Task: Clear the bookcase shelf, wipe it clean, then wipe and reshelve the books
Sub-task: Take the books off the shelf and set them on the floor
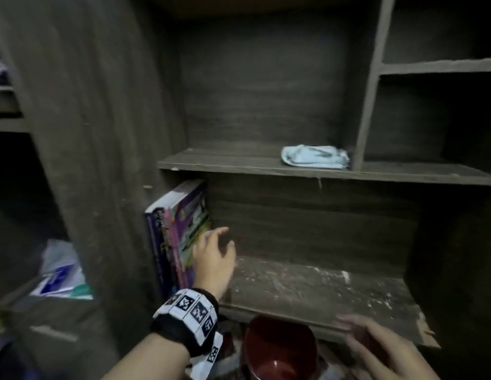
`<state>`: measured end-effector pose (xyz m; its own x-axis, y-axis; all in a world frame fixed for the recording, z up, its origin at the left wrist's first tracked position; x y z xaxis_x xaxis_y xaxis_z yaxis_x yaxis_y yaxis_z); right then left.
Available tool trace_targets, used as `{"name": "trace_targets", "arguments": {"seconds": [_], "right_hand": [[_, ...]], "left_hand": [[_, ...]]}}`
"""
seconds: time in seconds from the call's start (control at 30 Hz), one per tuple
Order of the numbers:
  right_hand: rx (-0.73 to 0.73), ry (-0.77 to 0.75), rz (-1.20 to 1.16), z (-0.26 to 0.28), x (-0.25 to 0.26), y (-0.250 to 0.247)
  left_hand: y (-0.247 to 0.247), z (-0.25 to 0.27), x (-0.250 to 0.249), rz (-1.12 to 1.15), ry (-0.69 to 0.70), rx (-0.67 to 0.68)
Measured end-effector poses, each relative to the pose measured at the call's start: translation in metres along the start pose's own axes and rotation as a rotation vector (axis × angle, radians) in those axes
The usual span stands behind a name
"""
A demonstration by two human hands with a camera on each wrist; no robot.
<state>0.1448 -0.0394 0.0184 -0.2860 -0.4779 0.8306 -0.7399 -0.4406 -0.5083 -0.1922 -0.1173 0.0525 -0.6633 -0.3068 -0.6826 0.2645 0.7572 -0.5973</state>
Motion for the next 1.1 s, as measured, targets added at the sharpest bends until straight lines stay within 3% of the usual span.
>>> {"name": "trace_targets", "arguments": {"seconds": [0.07,0.13,0.4,0.63,0.83,0.97,1.1], "right_hand": [[0.070,-0.022,-0.054,-0.033,0.038,0.044],[0.163,-0.075,-0.103,-0.078,0.043,0.077],[0.155,-0.048,-0.382,-0.227,0.047,0.179],[0.187,-0.033,-0.585,-0.319,0.057,0.244],[0.106,-0.058,-0.773,-0.398,0.068,0.274],[0.028,-0.059,-0.923,-0.425,0.066,0.290],[0.140,-0.049,-0.859,-0.417,0.060,0.314]], "left_hand": [[-0.023,-0.006,0.024,-0.094,-0.035,-0.193],[-0.037,-0.009,0.045,-0.128,-0.054,-0.304],[-0.015,-0.026,0.094,-0.175,0.010,-0.396],[0.023,-0.051,0.102,-0.177,0.142,-0.594],[0.049,-0.070,0.113,-0.244,0.217,-0.805],[0.053,-0.077,0.114,-0.208,0.146,-0.813],[0.050,-0.080,0.113,-0.280,0.074,-0.884]]}}
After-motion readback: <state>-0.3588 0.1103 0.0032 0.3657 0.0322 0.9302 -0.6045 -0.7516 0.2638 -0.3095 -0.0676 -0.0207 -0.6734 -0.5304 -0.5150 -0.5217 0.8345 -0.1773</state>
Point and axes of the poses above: each hand's wrist, its own z-axis away from the middle knuckle, its own y-axis out of the palm, x = y × z, the point moved 2 cm from there along -z, towards the middle knuckle, and after that the axes turned 10 degrees about -z, right-handed, at the moved point
